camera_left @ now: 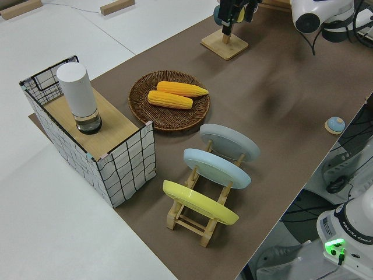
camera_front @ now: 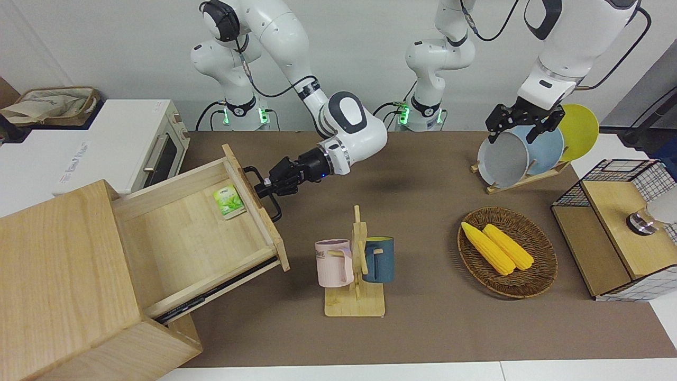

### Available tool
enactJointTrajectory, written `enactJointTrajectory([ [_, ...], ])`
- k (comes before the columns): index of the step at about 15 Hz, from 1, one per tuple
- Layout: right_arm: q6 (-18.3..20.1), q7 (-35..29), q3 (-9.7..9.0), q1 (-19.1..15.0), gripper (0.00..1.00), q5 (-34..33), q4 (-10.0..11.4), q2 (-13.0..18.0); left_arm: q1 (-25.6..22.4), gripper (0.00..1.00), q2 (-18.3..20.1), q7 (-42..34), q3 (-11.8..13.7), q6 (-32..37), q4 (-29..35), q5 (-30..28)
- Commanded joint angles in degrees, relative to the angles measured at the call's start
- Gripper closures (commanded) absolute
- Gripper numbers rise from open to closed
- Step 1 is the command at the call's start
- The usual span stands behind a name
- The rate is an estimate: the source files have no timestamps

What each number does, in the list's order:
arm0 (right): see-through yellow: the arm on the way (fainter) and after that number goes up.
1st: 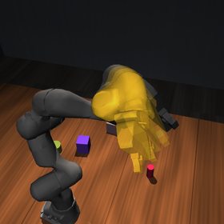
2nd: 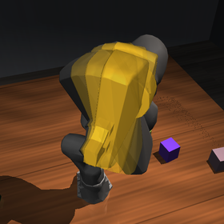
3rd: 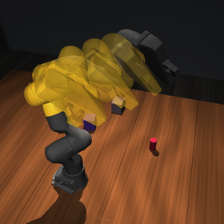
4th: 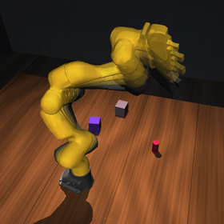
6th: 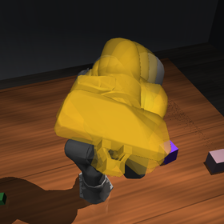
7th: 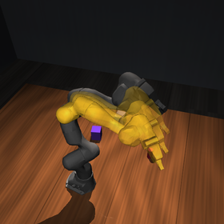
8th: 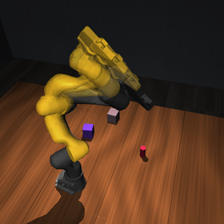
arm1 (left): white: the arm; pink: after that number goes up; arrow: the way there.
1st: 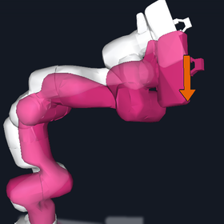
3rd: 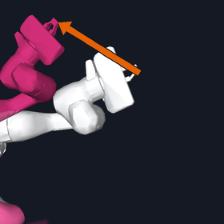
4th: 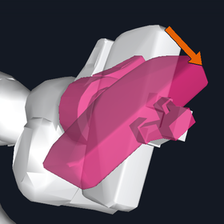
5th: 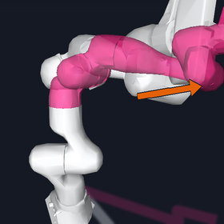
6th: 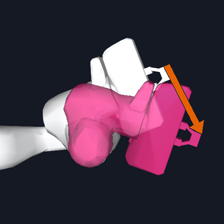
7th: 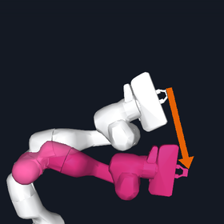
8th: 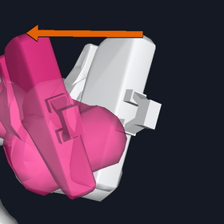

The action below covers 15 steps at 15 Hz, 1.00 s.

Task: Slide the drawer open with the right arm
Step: 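Open the right gripper and withdraw it from the drawer handle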

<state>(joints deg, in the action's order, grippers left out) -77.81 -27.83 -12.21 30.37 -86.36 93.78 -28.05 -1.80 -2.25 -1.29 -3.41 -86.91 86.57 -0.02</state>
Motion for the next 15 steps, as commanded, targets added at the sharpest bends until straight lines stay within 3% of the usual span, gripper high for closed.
enactJointTrajectory([
  [1,1.5,0.2,0.26,1.2,0.016,0.0,-1.2,0.0,-0.2,0.01,-0.7,-0.6,-0.4,1.1,-1.5,1.0],
  [7,0.9,-8.4,0.26,1.3,0.013,2.2,-1.2,0.0,-0.2,0.01,-0.7,-0.6,-0.4,1.1,-1.5,1.0],
  [12,1.2,-8.6,0.17,2.1,0.013,5.7,-1.5,0.2,-0.2,0.01,-0.7,-0.6,-0.4,1.1,-1.5,1.0],
  [15,1.0,-8.6,0.09,4.2,0.013,10.8,-5.0,0.3,-0.2,0.01,-0.7,-0.6,-0.4,1.1,-1.5,1.0],
])
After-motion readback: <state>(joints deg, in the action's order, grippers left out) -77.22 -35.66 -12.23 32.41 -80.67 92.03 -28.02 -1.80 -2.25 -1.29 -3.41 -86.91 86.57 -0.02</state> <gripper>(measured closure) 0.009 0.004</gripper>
